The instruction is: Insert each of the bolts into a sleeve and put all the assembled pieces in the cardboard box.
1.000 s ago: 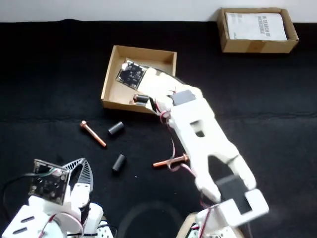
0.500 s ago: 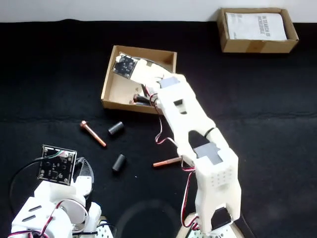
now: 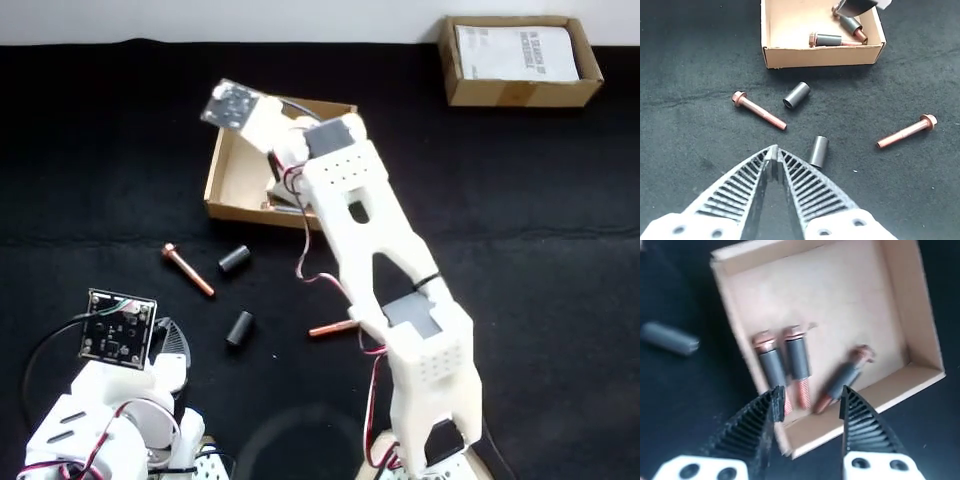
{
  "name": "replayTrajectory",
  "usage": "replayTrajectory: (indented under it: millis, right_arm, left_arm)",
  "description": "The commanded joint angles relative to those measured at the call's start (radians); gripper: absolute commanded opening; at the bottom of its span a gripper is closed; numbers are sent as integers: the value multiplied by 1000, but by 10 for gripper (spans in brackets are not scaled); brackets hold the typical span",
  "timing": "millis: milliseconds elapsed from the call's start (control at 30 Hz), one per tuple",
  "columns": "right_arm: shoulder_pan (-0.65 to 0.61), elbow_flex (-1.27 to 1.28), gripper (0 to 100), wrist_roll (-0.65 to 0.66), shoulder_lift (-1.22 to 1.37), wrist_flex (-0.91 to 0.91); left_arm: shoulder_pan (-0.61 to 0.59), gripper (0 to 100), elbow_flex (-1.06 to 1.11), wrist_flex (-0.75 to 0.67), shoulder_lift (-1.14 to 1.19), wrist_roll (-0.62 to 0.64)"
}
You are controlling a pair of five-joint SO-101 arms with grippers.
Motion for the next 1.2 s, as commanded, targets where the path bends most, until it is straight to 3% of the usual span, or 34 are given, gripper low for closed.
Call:
replayTrajectory:
  millis: [0,300,467,700,1167]
  right_arm:
    - [-74,-150,159,-20,-8,219]
    - [-202,-209,159,-18,-8,351]
    - [-220,-166,159,183,13,317]
    - [-222,-156,159,298,142,226]
    - [-285,-159,160,374,331,119]
  left_arm:
    - [-61,9,-73,-34,-10,-3]
    - [-410,9,-77,-239,-10,-3]
    - [-645,9,-4,-358,-10,-3]
    - [-915,9,124,-466,-10,-3]
    - [-966,9,248,-474,-10,-3]
